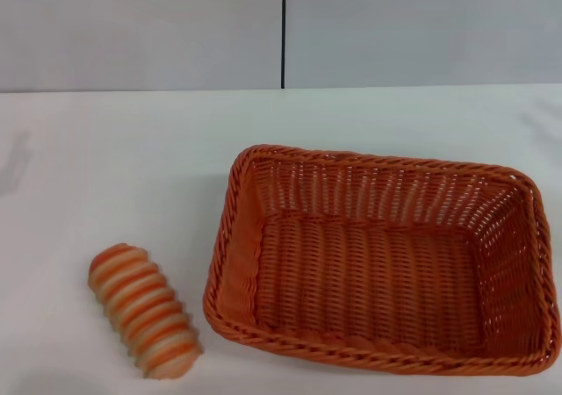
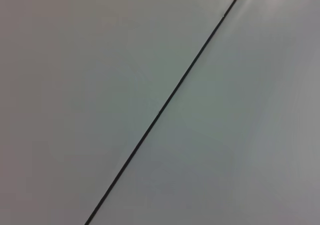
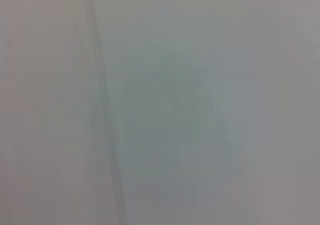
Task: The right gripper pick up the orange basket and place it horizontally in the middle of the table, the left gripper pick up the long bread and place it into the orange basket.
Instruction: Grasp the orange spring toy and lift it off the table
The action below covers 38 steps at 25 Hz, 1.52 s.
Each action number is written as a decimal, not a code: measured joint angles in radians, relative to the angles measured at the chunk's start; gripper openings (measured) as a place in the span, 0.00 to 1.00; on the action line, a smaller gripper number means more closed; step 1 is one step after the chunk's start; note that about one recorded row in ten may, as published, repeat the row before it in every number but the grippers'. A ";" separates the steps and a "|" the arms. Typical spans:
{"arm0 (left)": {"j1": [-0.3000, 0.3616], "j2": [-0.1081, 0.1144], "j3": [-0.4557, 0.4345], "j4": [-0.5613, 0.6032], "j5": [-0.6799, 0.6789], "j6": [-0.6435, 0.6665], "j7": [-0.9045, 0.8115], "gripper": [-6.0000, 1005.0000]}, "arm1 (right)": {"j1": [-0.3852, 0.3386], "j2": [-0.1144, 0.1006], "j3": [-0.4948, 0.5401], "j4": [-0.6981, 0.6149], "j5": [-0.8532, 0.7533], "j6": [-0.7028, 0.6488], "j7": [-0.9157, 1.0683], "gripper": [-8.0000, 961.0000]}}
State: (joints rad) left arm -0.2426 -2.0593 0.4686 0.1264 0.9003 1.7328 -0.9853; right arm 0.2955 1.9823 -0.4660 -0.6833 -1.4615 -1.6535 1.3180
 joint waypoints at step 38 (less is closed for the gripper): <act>-0.091 0.201 0.259 0.917 1.108 0.073 -0.787 0.76 | -0.346 0.068 0.770 0.332 0.118 -0.205 -0.195 0.46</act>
State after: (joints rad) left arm -0.3341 -1.8582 0.7279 1.0439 2.0080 1.8063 -1.7720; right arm -0.0509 2.0501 0.3035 -0.3516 -1.3438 -1.8580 1.1232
